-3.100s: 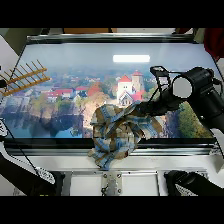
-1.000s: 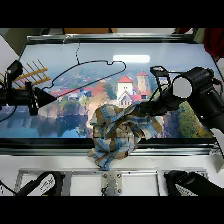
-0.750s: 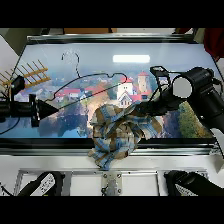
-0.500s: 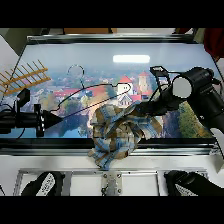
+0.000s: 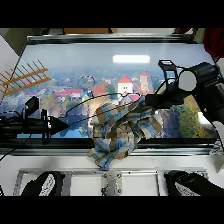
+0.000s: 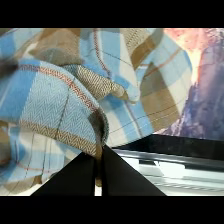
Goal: Fold the clothes and pants, and hang the long-sleeved shirts on hangers.
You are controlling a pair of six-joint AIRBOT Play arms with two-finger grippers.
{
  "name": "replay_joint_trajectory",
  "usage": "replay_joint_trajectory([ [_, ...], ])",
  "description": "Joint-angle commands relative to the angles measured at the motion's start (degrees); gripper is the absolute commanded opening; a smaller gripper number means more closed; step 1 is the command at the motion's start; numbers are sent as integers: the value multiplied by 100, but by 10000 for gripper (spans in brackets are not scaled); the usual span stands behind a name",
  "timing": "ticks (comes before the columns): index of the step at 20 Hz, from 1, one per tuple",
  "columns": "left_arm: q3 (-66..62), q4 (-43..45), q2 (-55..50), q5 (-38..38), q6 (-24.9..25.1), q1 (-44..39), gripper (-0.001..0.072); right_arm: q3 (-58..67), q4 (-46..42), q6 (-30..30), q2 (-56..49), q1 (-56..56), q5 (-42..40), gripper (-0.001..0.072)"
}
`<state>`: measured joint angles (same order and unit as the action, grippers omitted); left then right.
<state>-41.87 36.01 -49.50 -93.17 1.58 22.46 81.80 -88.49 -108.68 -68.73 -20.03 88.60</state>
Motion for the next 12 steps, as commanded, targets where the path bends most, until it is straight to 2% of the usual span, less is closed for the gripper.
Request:
replay_joint_trajectory([
  [1,15,-11,22,20,-4,-251,12,46,9,0,-166,566,28,21],
  [6,15,4,37,-92,-9,-315,12,46,4,-9,-361,872,15,21],
  [9,17,186,33,-50,-44,-695,12,48,94,-24,-365,890,17,21],
  [12,17,787,31,507,-621,-1283,12,57,321,-20,-330,890,15,21],
])
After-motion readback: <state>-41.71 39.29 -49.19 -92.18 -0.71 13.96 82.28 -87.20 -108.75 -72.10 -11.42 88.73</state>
